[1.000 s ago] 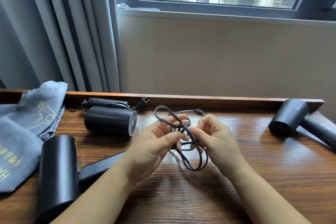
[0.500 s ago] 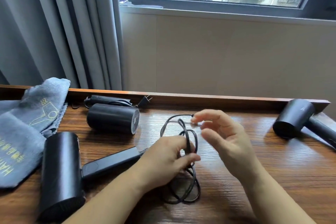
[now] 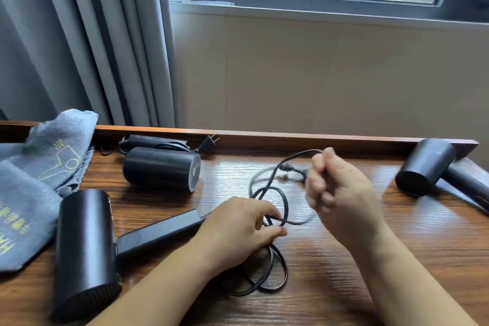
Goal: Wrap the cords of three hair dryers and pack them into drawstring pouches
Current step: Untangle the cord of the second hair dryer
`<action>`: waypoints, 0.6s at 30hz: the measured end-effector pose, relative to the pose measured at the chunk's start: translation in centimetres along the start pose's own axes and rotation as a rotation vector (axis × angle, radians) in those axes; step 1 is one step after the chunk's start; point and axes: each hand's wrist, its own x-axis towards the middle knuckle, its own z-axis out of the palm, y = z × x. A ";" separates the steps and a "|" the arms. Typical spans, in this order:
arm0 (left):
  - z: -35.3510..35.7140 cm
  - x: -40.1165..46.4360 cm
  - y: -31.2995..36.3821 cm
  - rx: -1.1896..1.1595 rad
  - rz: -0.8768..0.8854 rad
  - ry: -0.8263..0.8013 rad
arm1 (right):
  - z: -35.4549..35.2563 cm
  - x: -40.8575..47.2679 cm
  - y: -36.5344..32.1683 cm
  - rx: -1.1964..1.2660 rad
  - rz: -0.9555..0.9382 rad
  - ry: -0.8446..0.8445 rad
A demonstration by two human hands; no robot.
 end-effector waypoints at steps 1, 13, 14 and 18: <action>-0.1 0.0 0.0 -0.028 -0.008 0.012 | -0.6 0.3 -0.2 0.199 0.095 -0.020; -0.6 0.1 -0.4 -0.139 0.025 0.268 | -0.6 0.1 1.9 -0.547 -0.086 -0.221; -0.6 0.2 -0.4 -0.134 0.014 0.276 | -0.6 -0.1 2.2 -0.711 -0.130 -0.314; -0.4 0.2 -0.5 -0.150 -0.024 0.237 | 0.0 -0.2 2.7 -0.830 -0.356 -0.254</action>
